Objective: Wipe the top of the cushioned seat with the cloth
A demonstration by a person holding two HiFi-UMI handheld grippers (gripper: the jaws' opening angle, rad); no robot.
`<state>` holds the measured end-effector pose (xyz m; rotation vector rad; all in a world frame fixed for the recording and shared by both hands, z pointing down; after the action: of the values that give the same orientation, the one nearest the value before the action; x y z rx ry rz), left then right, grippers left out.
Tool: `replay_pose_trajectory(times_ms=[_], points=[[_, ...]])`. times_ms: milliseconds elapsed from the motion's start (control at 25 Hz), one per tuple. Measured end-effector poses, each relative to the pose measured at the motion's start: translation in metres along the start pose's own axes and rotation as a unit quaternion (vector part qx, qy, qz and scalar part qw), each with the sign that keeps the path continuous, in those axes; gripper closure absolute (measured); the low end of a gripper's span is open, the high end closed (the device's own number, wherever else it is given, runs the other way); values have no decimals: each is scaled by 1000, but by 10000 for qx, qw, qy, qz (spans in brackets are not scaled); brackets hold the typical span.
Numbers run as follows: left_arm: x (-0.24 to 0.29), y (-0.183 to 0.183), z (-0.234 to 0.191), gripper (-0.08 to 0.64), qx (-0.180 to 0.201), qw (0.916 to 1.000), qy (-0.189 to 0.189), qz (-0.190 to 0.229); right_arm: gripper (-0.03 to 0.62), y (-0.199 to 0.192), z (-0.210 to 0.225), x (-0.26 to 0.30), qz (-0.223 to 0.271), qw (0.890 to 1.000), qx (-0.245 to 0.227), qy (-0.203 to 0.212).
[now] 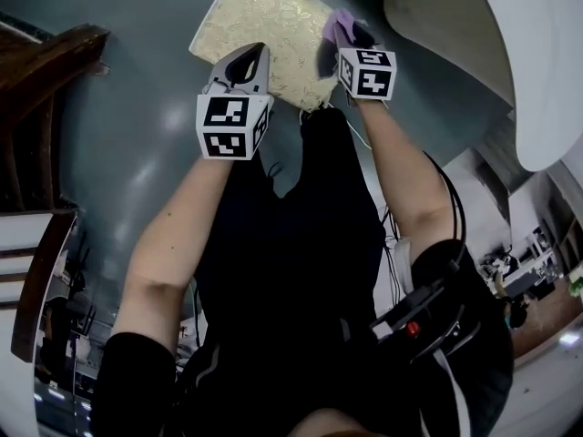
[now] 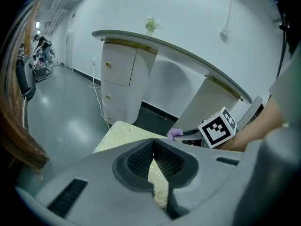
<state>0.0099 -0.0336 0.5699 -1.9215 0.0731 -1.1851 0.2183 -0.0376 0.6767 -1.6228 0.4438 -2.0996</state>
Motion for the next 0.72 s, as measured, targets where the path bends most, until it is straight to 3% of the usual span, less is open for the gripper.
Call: replay_pose_trajectory(times_ms=[200,720], points=[[-1,-2,2,557,189,9998,-97,-3,495,-17,-17,-7,-113,9999,-97,-69],[-27,-7,-6,557,446,9985,-303,-53,495,-96,-85,-34,-796,9957,-294,377]])
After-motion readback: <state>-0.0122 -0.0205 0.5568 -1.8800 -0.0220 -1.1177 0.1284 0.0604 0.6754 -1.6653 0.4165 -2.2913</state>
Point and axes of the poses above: the fingertips, and each gripper's own axes: x forward along the fingers, z to its right, y out of its top, the point moved 6 cm from there along -x, backward along the fingers, and after that the axes turned 11 degrees about x, right-handed, at the moved point
